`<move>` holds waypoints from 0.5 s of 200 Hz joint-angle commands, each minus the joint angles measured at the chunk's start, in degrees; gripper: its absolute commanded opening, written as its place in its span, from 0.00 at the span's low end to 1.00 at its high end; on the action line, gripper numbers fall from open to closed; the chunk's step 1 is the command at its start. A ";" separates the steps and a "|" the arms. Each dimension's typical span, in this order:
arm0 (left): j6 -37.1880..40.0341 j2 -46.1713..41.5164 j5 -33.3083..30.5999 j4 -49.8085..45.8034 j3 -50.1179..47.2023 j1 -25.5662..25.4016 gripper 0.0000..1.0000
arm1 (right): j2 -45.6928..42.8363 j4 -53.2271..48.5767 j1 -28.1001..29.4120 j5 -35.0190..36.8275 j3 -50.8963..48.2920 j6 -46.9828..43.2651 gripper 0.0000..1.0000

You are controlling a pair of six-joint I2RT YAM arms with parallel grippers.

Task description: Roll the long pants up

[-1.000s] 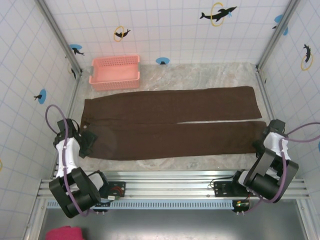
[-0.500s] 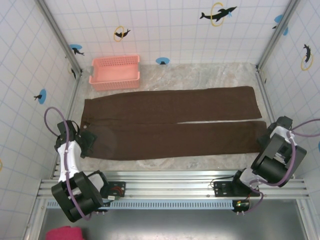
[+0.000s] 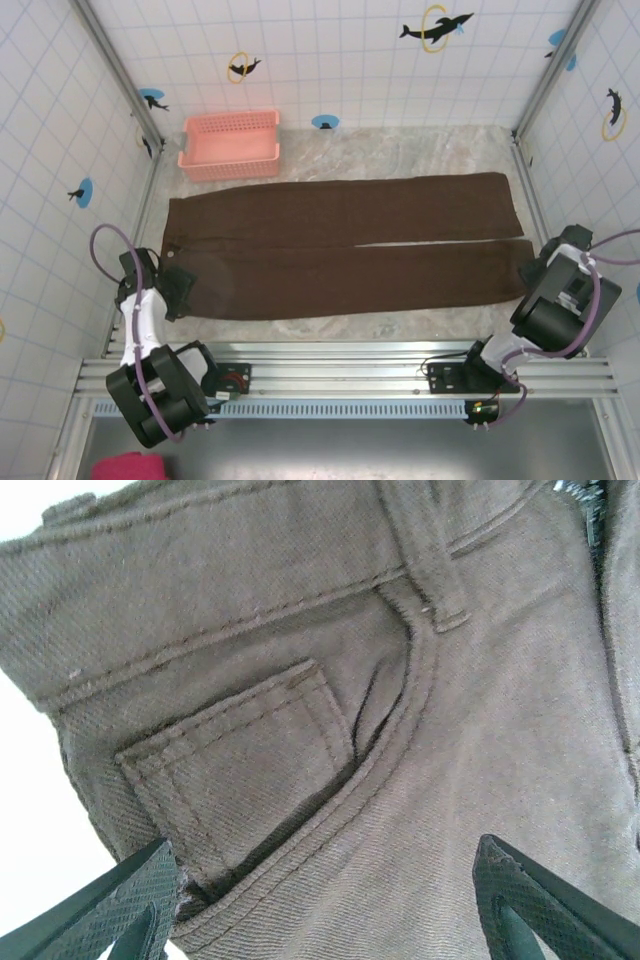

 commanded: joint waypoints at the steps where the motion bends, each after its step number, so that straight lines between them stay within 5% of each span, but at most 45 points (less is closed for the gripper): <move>1: -3.84 -0.89 -0.16 2.16 -2.00 0.45 0.80 | 0.76 0.17 -0.22 -1.50 -0.28 -1.33 0.00; 100: -1.94 2.02 -6.96 1.55 1.12 1.38 0.82 | 0.34 -2.47 -0.45 -1.67 1.29 -2.76 0.00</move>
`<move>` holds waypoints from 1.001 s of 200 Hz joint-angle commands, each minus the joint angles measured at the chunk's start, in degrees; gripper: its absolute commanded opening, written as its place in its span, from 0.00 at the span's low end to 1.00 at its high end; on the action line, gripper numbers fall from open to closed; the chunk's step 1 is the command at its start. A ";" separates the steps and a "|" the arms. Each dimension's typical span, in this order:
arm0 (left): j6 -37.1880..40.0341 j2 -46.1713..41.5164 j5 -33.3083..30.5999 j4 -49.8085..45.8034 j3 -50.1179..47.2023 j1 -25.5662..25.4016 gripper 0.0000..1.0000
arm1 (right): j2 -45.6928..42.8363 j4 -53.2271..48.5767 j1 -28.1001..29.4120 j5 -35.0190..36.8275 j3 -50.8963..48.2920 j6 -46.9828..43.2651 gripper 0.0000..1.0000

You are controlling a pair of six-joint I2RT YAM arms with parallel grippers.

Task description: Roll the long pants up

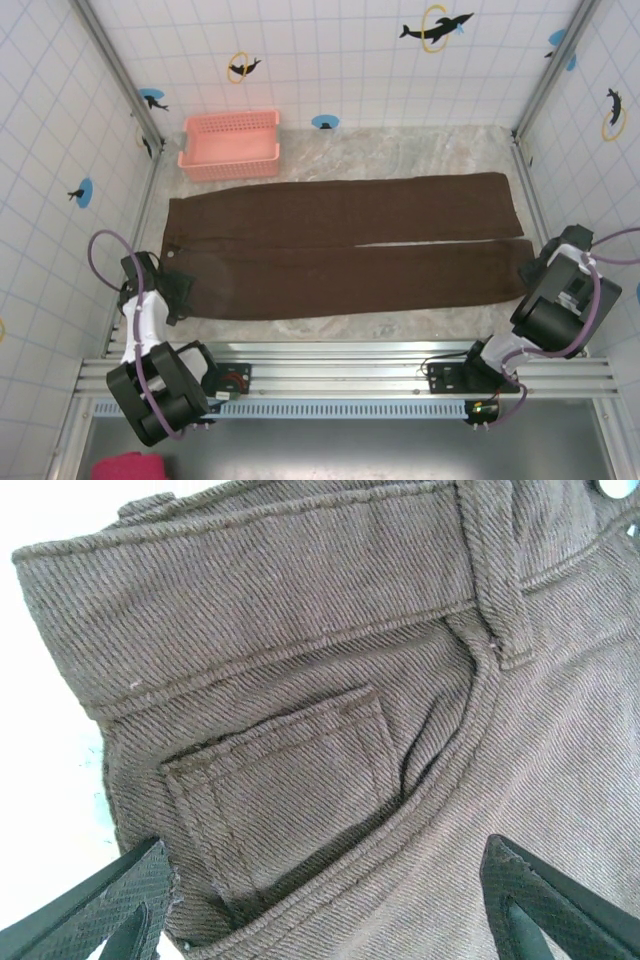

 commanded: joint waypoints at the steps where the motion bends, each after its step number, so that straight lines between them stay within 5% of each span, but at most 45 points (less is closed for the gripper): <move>1: 1.86 1.12 -4.19 -1.26 2.88 0.64 0.82 | 0.34 -2.29 -0.45 -1.22 1.23 -0.71 0.00; 134: 6.15 7.50 -7.88 0.19 4.20 2.53 0.84 | 0.17 -4.88 -1.15 0.30 3.14 -1.58 0.00; 200: 5.15 6.38 -11.43 -5.34 3.33 2.47 0.71 | 0.67 -4.67 -1.25 -0.29 2.92 -1.87 0.00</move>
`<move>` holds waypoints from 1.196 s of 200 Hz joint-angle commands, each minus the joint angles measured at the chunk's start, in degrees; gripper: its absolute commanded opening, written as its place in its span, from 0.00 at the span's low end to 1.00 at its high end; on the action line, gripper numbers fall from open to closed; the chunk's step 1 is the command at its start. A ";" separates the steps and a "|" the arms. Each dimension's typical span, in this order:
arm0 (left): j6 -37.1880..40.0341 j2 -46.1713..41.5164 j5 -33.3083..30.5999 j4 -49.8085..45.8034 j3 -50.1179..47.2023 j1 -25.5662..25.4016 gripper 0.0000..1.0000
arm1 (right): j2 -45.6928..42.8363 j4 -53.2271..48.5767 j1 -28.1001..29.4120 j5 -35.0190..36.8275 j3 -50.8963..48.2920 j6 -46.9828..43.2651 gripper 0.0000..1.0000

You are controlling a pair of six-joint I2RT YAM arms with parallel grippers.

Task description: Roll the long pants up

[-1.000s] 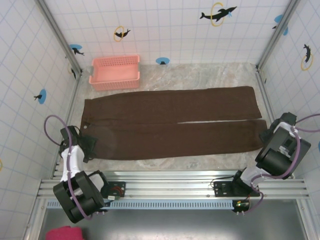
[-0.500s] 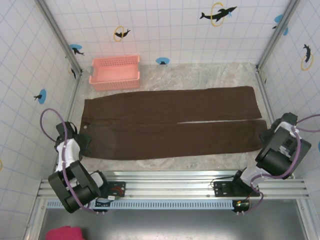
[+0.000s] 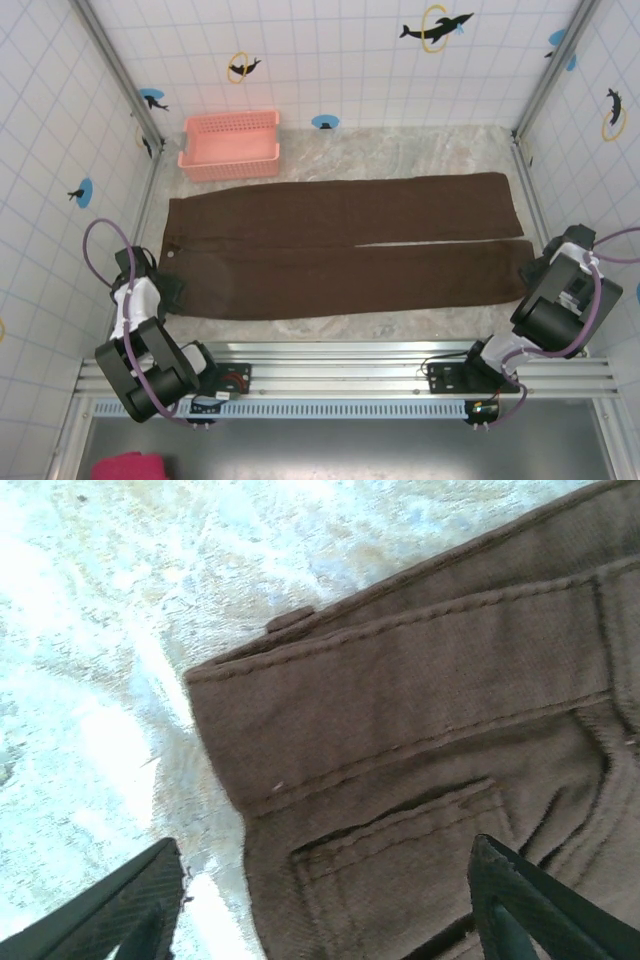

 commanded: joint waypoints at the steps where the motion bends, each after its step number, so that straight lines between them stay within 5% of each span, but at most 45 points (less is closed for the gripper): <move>1: 0.07 -1.39 -2.36 -2.53 -1.22 0.56 0.71 | 0.66 -1.49 -0.51 0.32 1.50 -0.63 0.00; 83: -4.08 2.68 -3.42 1.90 -4.09 0.60 0.55 | 0.58 -3.18 -0.49 -0.02 3.10 -1.88 0.00; 102: -4.07 4.75 -4.07 0.85 -2.48 0.66 0.42 | 0.52 -3.22 -0.51 -0.55 3.27 -1.70 0.00; 135: -3.91 8.30 -4.46 -0.35 0.02 0.64 0.00 | -0.45 -3.14 -0.51 -0.53 2.65 -1.44 0.00; 187: -1.75 6.23 -3.53 -2.50 2.52 0.61 0.00 | -3.72 -3.10 0.01 -2.98 2.96 -2.57 0.00; 239: 3.34 -2.54 -0.78 -11.39 15.70 0.67 0.00 | -8.08 -5.17 4.69 -4.30 10.40 -2.52 0.00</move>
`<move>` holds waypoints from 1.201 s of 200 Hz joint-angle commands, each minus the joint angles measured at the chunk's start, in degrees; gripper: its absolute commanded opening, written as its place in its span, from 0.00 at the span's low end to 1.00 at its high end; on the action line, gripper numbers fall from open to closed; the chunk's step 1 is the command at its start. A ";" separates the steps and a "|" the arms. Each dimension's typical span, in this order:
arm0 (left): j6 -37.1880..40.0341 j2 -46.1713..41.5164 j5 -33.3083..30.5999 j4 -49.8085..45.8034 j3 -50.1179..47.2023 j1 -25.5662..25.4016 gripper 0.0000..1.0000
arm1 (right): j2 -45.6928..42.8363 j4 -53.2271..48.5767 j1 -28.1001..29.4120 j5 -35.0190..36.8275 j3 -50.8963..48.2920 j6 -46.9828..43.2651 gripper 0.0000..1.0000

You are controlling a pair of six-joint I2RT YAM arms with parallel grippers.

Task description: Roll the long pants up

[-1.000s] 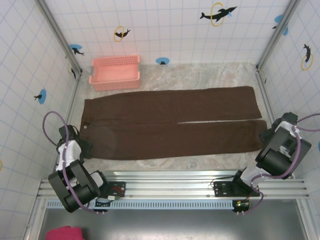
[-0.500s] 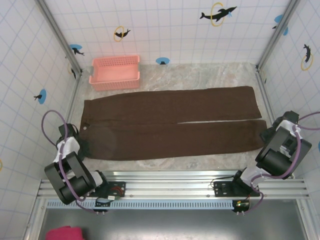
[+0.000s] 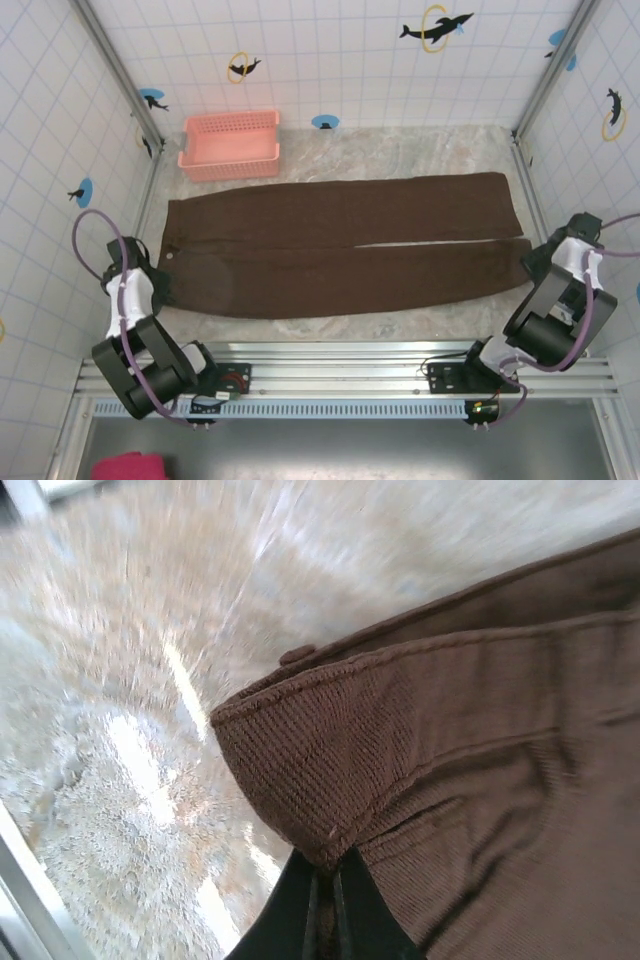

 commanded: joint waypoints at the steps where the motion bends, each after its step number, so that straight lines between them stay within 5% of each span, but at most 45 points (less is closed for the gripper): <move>1: 3.83 -2.76 1.20 -4.76 7.66 0.37 0.00 | -2.94 -0.74 2.24 -0.93 5.57 -0.21 0.00; 59: 1.22 5.85 0.16 -4.48 22.67 -3.51 0.00 | 0.46 0.78 9.06 2.41 19.67 3.44 0.00; 130: -3.12 27.28 -4.18 -0.01 39.12 -10.25 0.00 | 18.52 1.35 16.47 8.89 37.63 9.60 0.00; 240: -2.41 47.04 -3.42 2.11 57.98 -11.61 0.00 | 32.30 0.58 21.50 14.40 45.14 13.59 0.00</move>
